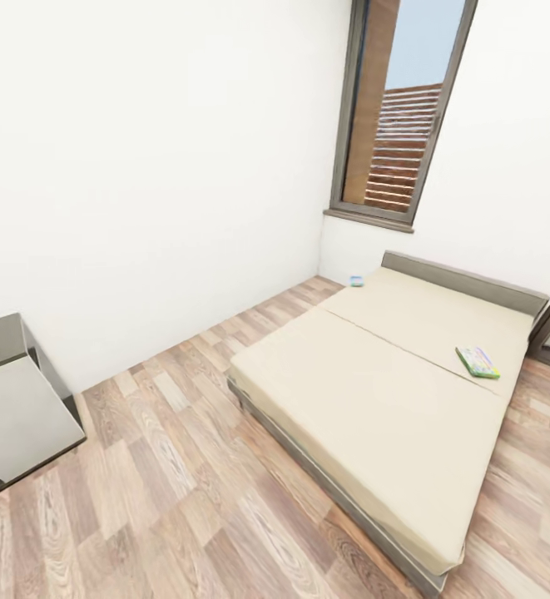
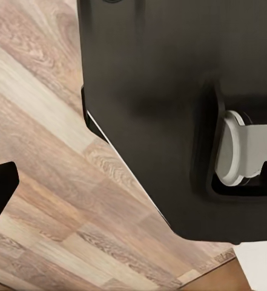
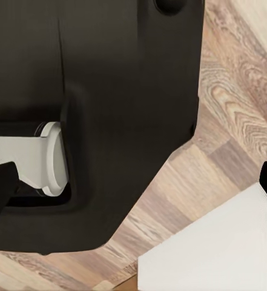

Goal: Put all the toys in the child's room - the three board games (two on the bed and one on the table), the two jigsaw puzzles on the table, and the tennis ball on the table - inside the toy box on the table in the child's room.

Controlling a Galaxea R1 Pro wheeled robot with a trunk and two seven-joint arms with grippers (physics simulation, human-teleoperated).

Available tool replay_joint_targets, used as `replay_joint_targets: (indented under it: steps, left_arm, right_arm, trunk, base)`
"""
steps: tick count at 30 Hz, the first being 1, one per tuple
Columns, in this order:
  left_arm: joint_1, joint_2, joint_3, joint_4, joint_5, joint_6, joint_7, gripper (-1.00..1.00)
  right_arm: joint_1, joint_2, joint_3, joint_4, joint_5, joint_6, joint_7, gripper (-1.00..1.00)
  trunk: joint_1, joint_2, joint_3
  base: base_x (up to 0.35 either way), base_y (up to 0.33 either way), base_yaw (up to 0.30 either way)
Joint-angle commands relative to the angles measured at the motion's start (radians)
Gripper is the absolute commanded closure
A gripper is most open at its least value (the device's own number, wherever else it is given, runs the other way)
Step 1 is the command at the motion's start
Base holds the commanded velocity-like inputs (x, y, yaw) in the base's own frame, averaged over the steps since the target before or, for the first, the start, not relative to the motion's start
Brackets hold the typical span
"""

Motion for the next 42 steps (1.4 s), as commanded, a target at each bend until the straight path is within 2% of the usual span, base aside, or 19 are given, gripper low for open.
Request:
replay_joint_targets:
  steps: [1,42]
  left_arm:
    - [0.0,0.0,0.0,0.0,-0.001,-0.003,0.0,-1.0]
    - [0.0,0.0,-0.001,0.0,-0.001,0.0,0.0,-1.0]
  right_arm:
    - [0.0,0.0,0.0,0.0,-0.001,-0.003,-0.002,-1.0]
    - [0.0,0.0,0.0,0.0,0.001,-0.003,-0.002,-1.0]
  trunk:
    - [0.001,-0.002,-0.002]
    - [0.001,-0.002,-0.028]
  base:
    - [0.0,0.0,0.264]
    - [0.0,0.0,0.264]
